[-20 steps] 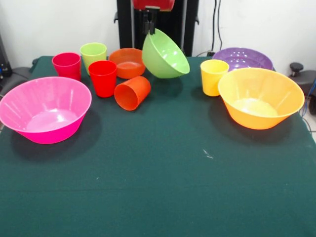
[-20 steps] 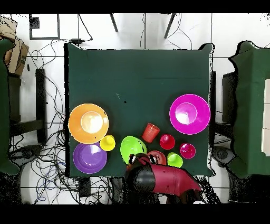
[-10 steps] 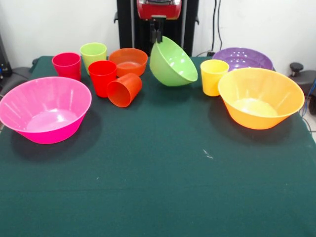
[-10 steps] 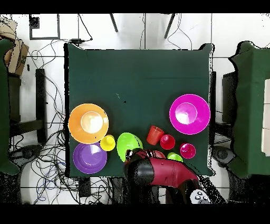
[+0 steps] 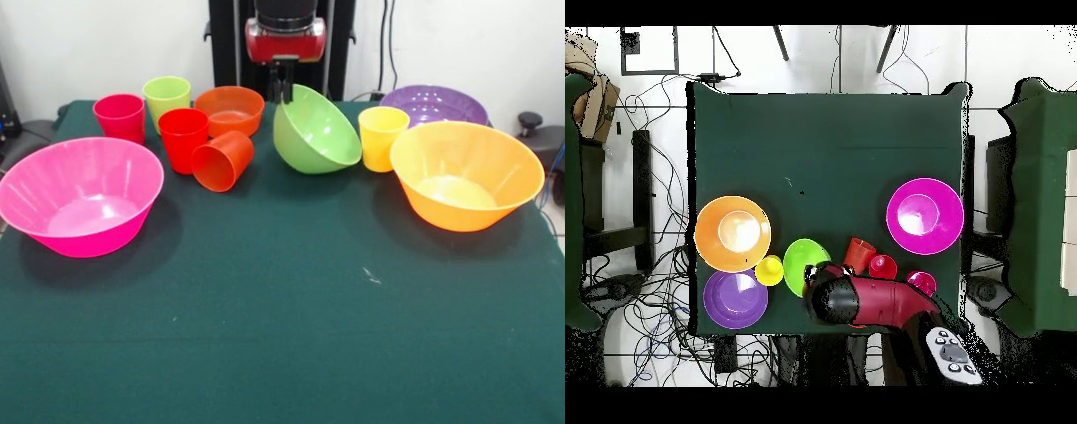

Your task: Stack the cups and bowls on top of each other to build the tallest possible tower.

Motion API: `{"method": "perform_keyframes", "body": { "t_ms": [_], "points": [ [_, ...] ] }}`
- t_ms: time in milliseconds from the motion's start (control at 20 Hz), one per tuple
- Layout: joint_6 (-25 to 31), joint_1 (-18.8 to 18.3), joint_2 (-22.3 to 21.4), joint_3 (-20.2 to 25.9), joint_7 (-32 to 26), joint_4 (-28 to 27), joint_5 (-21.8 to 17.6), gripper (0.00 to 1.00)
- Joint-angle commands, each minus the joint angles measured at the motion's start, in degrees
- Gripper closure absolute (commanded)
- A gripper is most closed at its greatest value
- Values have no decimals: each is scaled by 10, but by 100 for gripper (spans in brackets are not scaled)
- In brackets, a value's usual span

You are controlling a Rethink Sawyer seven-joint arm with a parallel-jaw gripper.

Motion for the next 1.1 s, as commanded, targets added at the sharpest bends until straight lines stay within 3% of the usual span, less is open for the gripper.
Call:
{"method": "perform_keyframes", "body": {
  "t_ms": [50,1100],
  "points": [
    [1,-7,61,71,14,-93,-11,100],
    [53,-9,66,101,-8,-156,-12,100]
  ]
}}
